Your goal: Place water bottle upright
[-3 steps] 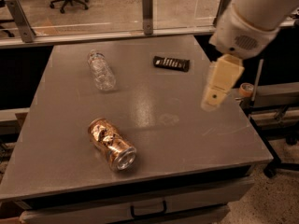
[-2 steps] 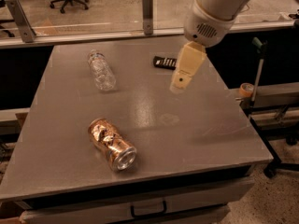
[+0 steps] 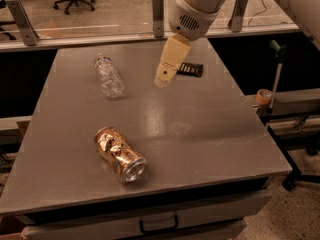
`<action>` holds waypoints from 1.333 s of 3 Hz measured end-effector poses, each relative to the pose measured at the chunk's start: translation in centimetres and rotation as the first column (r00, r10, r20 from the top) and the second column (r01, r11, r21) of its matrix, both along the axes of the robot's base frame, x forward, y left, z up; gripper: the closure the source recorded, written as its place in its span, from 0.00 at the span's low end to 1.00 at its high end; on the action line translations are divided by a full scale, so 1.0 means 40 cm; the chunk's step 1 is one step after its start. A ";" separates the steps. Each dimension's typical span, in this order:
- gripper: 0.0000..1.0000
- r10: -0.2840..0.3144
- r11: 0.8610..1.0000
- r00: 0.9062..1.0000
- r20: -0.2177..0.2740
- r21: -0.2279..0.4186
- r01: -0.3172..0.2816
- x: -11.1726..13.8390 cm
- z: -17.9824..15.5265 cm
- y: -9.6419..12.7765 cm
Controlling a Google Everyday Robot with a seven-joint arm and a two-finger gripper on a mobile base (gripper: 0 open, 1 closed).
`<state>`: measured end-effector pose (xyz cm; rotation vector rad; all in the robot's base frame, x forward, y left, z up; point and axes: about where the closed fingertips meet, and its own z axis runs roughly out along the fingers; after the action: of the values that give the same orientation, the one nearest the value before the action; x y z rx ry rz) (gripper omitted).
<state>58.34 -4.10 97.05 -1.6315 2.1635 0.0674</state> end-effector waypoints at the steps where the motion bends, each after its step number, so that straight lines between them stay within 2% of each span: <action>1: 0.00 -0.022 0.997 1.000 0.000 0.077 0.022 0.073 -0.016 0.052; 2: 0.00 -0.048 0.983 0.999 -0.023 0.177 0.052 0.187 -0.049 0.155; 3: 0.00 -0.084 0.956 0.994 -0.076 0.274 0.102 0.290 -0.086 0.271; 4: 0.00 -0.149 0.923 0.979 -0.143 0.334 0.189 0.354 -0.120 0.381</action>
Offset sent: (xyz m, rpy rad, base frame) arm 0.1405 0.1185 -0.0347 0.3175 0.0474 -0.0903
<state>72.50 11.14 92.25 -1.2651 2.2154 0.4743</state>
